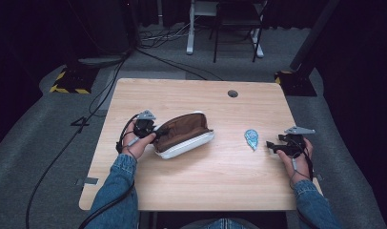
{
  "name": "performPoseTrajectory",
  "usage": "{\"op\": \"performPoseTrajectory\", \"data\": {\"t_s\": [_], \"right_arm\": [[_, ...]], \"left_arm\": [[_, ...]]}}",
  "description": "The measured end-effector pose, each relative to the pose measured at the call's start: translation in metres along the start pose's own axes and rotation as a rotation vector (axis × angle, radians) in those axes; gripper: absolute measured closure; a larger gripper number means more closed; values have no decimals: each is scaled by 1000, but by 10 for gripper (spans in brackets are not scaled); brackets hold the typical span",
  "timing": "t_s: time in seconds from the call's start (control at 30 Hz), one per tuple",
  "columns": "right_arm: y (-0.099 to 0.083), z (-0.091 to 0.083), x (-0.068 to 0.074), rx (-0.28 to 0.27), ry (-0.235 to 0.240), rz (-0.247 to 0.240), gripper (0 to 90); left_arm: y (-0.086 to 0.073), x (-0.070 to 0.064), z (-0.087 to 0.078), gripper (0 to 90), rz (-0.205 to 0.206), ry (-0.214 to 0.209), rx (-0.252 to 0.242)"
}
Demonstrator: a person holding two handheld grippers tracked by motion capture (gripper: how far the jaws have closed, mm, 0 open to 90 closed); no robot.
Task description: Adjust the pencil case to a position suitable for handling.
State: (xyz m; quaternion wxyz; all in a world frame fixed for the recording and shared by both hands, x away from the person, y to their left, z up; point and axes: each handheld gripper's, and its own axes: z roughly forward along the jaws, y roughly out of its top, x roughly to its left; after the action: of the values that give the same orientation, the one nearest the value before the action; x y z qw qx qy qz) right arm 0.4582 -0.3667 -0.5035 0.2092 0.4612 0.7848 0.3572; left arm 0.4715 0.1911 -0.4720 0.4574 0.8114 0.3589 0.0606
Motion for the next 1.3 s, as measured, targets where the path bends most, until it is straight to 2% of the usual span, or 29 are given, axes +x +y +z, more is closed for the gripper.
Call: {"op": "performPoseTrajectory", "data": {"t_s": [0.2,0.4,0.6,0.87,1.0,1.17,1.3], "right_arm": [[0,0,0,0,0,0,283],[0,0,0,0,1,0,286],[0,0,0,0,1,-1,288],[0,0,0,-1,2,-2,290],[0,0,0,-1,2,-1,291],[0,0,0,-2,2,-2,291],[0,0,0,-2,3,-1,293]], "left_arm": [[0,-3,-2,835,-29,-23,1],[4,-8,-5,843,-12,-26,-6],[7,-15,-8,846,-26,-37,-10],[13,-29,-14,845,3,-66,-18],[18,-40,-19,845,35,-84,-12],[21,-49,-22,845,42,-102,-14],[23,-58,-23,845,65,-119,-9]]}}
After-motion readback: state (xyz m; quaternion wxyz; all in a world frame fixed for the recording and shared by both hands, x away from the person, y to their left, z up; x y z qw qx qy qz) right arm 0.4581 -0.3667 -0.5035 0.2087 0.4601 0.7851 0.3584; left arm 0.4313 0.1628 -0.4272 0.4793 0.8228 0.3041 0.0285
